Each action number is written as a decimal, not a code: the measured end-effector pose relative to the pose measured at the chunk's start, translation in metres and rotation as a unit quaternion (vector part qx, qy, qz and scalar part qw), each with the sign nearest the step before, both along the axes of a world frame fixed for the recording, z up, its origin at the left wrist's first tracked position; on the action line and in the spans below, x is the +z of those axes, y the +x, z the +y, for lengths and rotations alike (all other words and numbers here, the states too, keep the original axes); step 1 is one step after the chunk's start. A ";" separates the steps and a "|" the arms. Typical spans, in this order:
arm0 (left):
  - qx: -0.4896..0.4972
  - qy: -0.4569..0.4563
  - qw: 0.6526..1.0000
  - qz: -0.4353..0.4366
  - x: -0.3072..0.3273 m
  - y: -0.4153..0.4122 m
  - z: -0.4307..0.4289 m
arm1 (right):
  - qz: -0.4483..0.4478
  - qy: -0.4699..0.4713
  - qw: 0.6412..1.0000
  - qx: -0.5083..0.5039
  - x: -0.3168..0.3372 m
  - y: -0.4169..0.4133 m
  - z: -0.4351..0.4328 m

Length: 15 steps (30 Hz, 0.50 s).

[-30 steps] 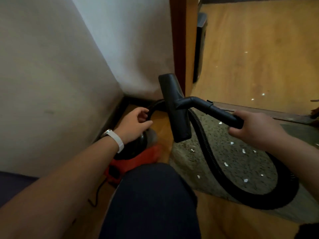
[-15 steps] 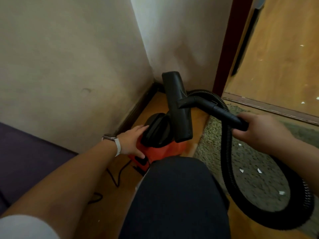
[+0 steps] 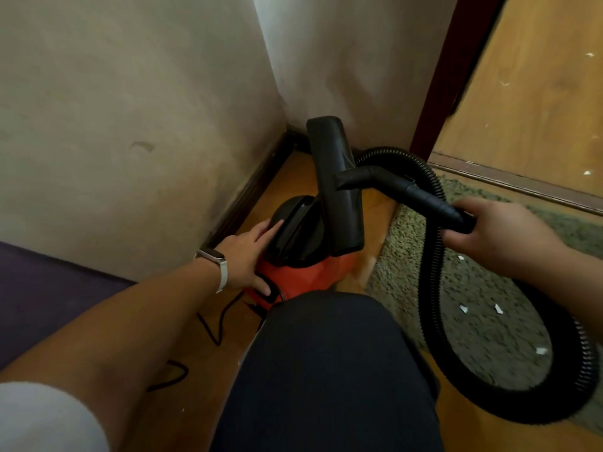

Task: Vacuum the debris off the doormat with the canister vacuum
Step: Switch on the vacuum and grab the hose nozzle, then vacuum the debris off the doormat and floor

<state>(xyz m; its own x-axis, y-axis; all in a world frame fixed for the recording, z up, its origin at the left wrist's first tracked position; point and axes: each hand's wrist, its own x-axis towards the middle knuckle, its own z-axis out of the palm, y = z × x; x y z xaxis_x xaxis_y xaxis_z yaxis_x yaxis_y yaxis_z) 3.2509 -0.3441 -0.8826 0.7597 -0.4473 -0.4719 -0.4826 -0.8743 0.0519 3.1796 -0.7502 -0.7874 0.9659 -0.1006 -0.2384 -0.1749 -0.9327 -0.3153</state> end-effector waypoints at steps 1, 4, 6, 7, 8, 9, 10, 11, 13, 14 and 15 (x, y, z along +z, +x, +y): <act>-0.005 0.004 1.000 -0.010 -0.002 0.000 0.000 | -0.002 0.003 1.000 -0.003 -0.001 0.000 0.000; -0.008 0.015 1.000 -0.026 -0.004 -0.003 -0.001 | -0.002 0.008 1.000 -0.012 -0.002 -0.005 -0.003; -0.006 0.023 0.999 -0.024 -0.001 -0.003 -0.002 | 0.007 0.001 1.000 -0.018 0.000 -0.010 -0.006; -0.003 0.022 1.000 -0.015 0.000 -0.002 -0.003 | 0.011 -0.007 1.000 -0.019 0.001 -0.014 -0.008; 0.004 0.015 1.000 -0.004 0.002 -0.002 -0.003 | 0.013 -0.012 1.000 -0.021 0.002 -0.017 -0.010; 0.015 0.004 1.000 0.010 0.005 -0.002 -0.003 | 0.015 -0.015 1.000 -0.023 0.004 -0.019 -0.013; 0.030 -0.008 0.999 0.027 0.009 -0.003 -0.004 | 0.017 -0.016 0.999 -0.026 0.005 -0.022 -0.017; 0.046 -0.022 0.998 0.042 0.012 -0.006 -0.004 | 0.020 -0.017 0.999 -0.033 0.006 -0.024 -0.021; 0.084 -0.069 0.993 0.049 0.021 -0.013 -0.008 | 0.019 -0.013 0.998 -0.051 0.009 -0.027 -0.031; 0.110 -0.101 0.988 0.038 0.027 -0.018 -0.012 | 0.013 -0.009 0.998 -0.060 0.011 -0.029 -0.036; 0.132 -0.132 0.982 0.014 0.033 -0.022 -0.018 | 0.004 -0.005 0.998 -0.067 0.012 -0.031 -0.041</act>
